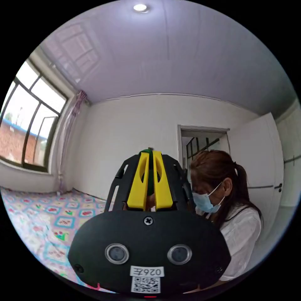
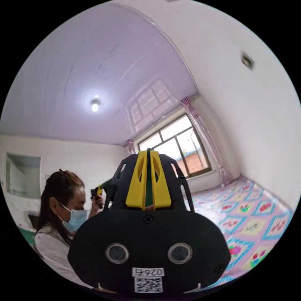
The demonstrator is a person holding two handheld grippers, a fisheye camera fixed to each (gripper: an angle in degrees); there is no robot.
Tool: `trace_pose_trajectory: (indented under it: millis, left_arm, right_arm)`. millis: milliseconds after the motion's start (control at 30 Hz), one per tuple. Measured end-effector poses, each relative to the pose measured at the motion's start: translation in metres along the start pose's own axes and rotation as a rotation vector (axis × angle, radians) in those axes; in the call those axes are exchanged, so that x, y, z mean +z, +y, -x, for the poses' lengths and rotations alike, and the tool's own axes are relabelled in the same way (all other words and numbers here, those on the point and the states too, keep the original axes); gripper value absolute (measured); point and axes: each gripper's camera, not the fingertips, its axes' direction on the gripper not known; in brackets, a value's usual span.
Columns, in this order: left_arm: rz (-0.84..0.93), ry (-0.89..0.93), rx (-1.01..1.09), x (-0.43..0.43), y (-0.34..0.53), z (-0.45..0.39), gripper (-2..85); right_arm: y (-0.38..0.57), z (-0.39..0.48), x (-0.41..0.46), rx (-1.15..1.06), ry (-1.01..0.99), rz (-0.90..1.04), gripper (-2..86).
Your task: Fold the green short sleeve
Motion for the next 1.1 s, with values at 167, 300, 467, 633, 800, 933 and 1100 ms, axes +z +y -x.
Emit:
trace_pose_trajectory:
  millis: [167, 300, 467, 633, 800, 933, 1100]
  left_arm:
    - [-0.005, -0.129, 0.114, -0.024, -0.054, -0.054, -0.1]
    - [0.056, -0.203, 0.002, -0.025, -0.052, -0.015, -0.1]
    - [0.104, -0.234, -0.337, -0.008, 0.005, 0.129, -0.2]
    - [-0.039, -0.205, -0.683, 0.006, 0.057, 0.297, -0.5]
    - [-0.055, -0.327, -0.363, 0.032, -0.049, 0.295, -0.4]
    - [0.073, -0.383, -0.209, 0.037, -0.085, 0.271, -0.1]
    - [0.28, -0.322, -0.27, 0.032, -0.003, 0.273, 0.0]
  right_arm:
    - [-0.054, 0.052, 0.029, -0.116, 0.051, 0.068, -1.6]
    - [-0.056, 0.033, 0.086, -0.108, 0.098, 0.229, -1.5]
    - [-0.003, -0.087, 0.192, 0.101, 0.1, 0.452, -1.6]
    - [0.077, -0.262, 0.322, 0.601, -0.009, 0.479, -1.6]
    - [-0.009, -0.23, 0.381, 0.333, -0.018, 0.325, -1.5]
    - [-0.05, -0.192, 0.377, 0.094, 0.01, 0.306, -1.5]
    - [0.024, -0.223, 0.346, 0.091, 0.031, 0.421, -1.5]
